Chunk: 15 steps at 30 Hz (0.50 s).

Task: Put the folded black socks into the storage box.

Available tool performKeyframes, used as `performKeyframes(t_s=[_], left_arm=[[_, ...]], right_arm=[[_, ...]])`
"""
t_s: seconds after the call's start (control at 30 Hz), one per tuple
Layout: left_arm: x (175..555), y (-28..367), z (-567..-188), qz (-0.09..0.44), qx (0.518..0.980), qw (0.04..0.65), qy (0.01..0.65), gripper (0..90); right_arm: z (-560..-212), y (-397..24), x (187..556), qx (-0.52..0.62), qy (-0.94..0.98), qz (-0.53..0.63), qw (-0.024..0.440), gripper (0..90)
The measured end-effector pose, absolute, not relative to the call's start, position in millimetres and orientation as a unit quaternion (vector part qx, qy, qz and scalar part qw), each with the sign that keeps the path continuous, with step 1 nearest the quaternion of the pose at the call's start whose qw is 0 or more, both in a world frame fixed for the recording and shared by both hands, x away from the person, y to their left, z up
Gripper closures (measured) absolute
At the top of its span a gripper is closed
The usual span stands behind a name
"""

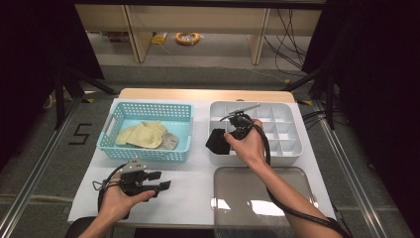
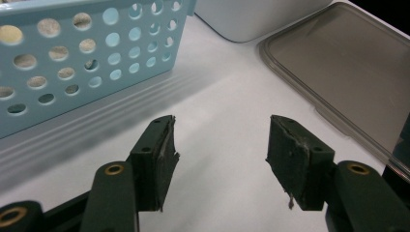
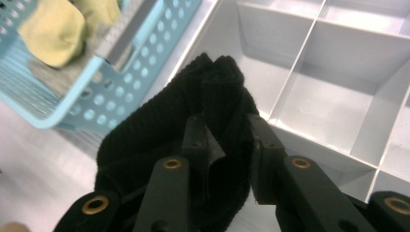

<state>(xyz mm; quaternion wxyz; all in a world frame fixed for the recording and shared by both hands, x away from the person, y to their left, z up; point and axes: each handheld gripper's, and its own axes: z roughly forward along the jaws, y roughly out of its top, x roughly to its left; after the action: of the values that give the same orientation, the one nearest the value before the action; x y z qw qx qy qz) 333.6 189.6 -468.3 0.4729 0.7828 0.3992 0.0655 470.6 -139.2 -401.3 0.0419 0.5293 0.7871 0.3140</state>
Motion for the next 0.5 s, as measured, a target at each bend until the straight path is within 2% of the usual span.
performKeyframes(t_s=[0.5], left_arm=[[334, 188, -469, 0.063, 0.786, 0.472, 0.395, 42.1]], right_arm=[[-408, -119, 475, 0.525, 0.817, 0.230, 0.065, 73.1]])
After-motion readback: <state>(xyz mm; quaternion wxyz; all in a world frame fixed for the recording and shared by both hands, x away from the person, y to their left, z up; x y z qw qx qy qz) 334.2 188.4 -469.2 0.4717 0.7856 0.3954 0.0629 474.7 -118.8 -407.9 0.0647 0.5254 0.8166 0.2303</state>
